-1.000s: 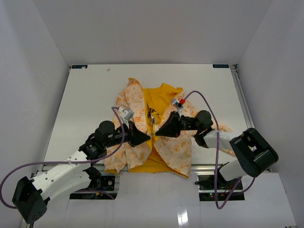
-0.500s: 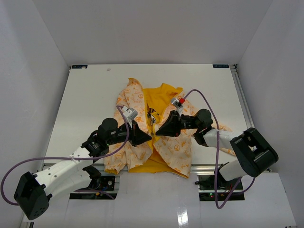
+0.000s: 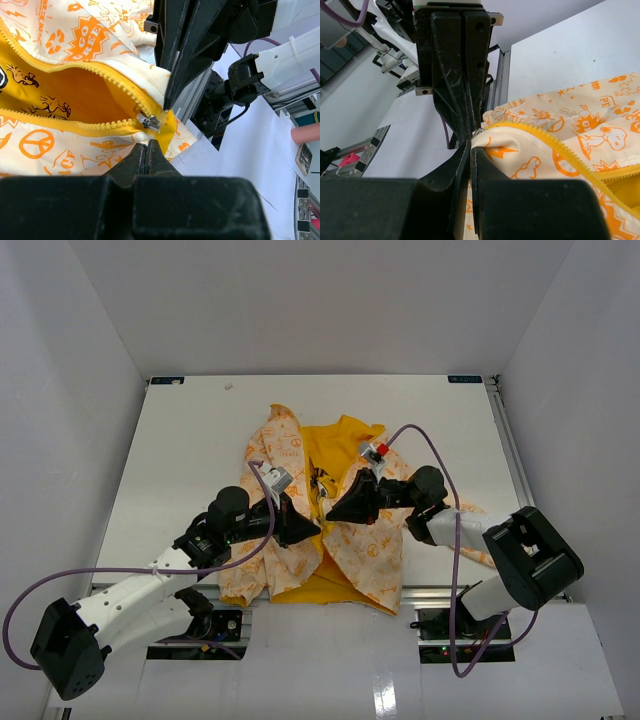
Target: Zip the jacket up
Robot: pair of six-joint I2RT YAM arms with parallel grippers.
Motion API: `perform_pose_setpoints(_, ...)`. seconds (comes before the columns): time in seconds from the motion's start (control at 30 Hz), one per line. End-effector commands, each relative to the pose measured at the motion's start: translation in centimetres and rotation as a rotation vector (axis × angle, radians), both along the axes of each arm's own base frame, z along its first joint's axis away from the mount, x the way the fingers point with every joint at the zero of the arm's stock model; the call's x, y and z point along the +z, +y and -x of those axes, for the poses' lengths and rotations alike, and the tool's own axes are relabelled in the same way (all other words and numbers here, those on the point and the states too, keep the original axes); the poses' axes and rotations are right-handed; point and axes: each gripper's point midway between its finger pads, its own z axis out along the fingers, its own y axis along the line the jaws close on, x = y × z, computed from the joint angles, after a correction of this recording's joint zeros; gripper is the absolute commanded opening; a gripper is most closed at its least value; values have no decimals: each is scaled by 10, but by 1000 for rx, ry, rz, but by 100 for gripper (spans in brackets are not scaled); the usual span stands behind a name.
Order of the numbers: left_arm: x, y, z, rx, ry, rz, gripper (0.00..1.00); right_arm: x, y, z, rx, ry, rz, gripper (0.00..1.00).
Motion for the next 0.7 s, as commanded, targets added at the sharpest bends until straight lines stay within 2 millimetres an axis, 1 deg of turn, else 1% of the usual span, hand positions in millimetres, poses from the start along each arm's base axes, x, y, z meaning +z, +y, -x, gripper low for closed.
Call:
perform_pose_setpoints(0.0,3,-4,19,-96,-8,17,0,41,6,-27,-105,-182,-150,8)
perform_pose_setpoints(0.3,-3,-6,22,-111,6,11,0,45,7,-39,-118,-161,-159,8)
perform_pose_setpoints(0.47,-9,-6,19,-98,15,-3,0,48,8,-39,-105,-156,-167,8)
perform_pose_setpoints(0.53,-15,-6,18,-90,27,-17,0,48,8,-39,-102,-156,-169,8)
perform_pose_setpoints(0.6,-19,-6,16,-82,33,-25,0,46,8,-37,-93,-151,-165,8)
perform_pose_setpoints(0.67,-18,-6,13,-66,26,-25,0,43,6,-36,-95,-144,-159,8)
